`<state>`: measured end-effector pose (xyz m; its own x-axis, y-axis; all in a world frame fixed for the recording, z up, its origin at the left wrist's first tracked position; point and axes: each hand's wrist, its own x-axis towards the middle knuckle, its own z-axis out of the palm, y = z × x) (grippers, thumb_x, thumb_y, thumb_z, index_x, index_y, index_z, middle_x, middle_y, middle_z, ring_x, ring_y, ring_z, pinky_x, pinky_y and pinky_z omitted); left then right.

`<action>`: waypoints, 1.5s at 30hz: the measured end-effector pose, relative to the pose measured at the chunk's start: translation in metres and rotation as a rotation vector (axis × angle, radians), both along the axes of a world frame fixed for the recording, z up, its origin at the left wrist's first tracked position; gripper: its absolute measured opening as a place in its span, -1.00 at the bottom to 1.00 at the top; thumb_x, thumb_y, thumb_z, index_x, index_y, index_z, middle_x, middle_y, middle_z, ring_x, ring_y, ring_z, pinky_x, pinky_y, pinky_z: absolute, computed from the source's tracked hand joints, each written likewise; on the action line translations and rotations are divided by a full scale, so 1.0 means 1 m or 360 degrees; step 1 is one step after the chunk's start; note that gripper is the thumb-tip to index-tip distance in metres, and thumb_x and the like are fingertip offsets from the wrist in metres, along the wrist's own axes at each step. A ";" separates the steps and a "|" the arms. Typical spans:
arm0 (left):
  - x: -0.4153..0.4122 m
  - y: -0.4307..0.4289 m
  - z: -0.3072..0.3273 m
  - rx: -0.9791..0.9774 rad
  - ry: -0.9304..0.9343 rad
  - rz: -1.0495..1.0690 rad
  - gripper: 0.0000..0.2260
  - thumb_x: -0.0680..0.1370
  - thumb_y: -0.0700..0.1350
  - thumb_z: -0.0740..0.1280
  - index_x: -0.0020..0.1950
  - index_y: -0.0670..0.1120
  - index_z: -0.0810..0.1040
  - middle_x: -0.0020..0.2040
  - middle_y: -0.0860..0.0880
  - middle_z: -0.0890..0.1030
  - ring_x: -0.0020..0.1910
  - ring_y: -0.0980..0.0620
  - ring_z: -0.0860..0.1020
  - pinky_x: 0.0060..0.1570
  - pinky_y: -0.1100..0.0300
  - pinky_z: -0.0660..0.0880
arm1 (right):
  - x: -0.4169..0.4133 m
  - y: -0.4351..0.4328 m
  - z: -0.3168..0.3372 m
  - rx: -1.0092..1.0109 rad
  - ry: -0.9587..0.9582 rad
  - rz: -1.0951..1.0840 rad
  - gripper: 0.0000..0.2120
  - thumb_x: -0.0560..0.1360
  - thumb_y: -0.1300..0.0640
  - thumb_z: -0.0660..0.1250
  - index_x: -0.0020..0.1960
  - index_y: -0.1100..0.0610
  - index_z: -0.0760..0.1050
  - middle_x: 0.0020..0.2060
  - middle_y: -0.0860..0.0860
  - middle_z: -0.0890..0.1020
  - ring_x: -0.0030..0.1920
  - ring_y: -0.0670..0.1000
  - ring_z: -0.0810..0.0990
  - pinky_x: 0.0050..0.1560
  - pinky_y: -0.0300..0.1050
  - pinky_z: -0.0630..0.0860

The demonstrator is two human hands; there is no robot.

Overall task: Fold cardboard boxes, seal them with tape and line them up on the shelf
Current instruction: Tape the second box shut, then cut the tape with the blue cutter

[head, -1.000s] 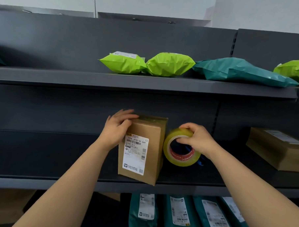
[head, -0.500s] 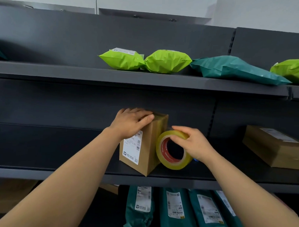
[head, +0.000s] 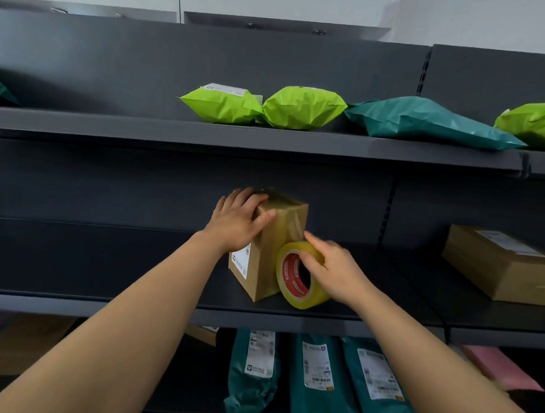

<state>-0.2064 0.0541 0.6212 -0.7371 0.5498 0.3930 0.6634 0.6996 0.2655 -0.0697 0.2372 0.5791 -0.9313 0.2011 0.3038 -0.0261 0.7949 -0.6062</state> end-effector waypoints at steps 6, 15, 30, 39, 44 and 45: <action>0.025 0.019 -0.006 0.0729 -0.0610 0.0109 -0.53 0.64 0.20 0.08 0.54 0.16 0.18 0.47 -0.14 0.09 0.41 -0.22 0.24 0.37 -0.02 0.26 | 0.003 -0.007 -0.001 -0.0387 -0.0063 0.0093 -0.38 0.58 -0.15 0.22 0.56 -0.07 0.09 0.44 -0.02 0.34 0.37 0.00 0.38 0.26 -0.17 0.37; 0.028 0.019 -0.008 0.0792 -0.0637 0.0115 -0.59 0.63 0.22 0.07 0.47 0.20 0.24 0.38 -0.16 0.19 0.26 -0.25 0.40 0.31 -0.07 0.40 | -0.007 0.024 -0.009 -0.0751 0.0075 -0.0209 -0.61 0.66 -0.01 0.04 0.44 0.05 0.35 0.27 0.02 0.52 0.27 0.03 0.49 0.36 0.03 0.39; 0.022 0.043 -0.020 0.1037 -0.0598 0.0221 -0.66 0.66 0.19 -0.02 0.43 0.24 0.21 0.43 -0.14 0.15 0.41 -0.23 0.19 0.35 -0.15 0.25 | -0.045 0.095 -0.045 -0.0025 -0.0429 -0.0552 -0.55 0.62 0.11 0.23 0.48 0.14 0.29 0.38 0.15 0.44 0.28 0.13 0.48 0.19 -0.10 0.45; 0.020 0.042 -0.023 0.1025 -0.0571 0.0229 -0.63 0.65 0.22 -0.02 0.45 0.25 0.16 0.42 -0.12 0.18 0.38 -0.21 0.24 0.35 -0.15 0.27 | -0.059 0.101 -0.060 0.0157 -0.0593 -0.0622 -0.50 0.57 0.37 0.19 0.48 0.11 0.30 0.26 0.17 0.50 0.09 0.10 0.56 -0.03 -0.14 0.53; 0.020 0.041 -0.022 0.1021 -0.0595 0.0215 -0.64 0.64 0.23 -0.02 0.44 0.26 0.17 0.42 -0.12 0.18 0.38 -0.22 0.25 0.36 -0.20 0.29 | -0.058 0.097 -0.051 0.0062 -0.0645 -0.0697 -0.64 0.58 0.30 0.20 0.37 0.21 0.37 0.10 0.17 0.53 -0.14 0.03 0.52 -0.23 -0.14 0.52; 0.020 0.040 -0.022 0.1016 -0.0601 0.0209 -0.64 0.64 0.23 -0.02 0.44 0.27 0.17 0.42 -0.12 0.18 0.38 -0.23 0.26 0.36 -0.21 0.30 | -0.055 0.096 -0.046 -0.0056 -0.0597 -0.0709 -0.68 0.60 0.24 0.19 0.35 0.24 0.38 0.06 0.17 0.54 -0.20 0.01 0.51 -0.32 -0.16 0.47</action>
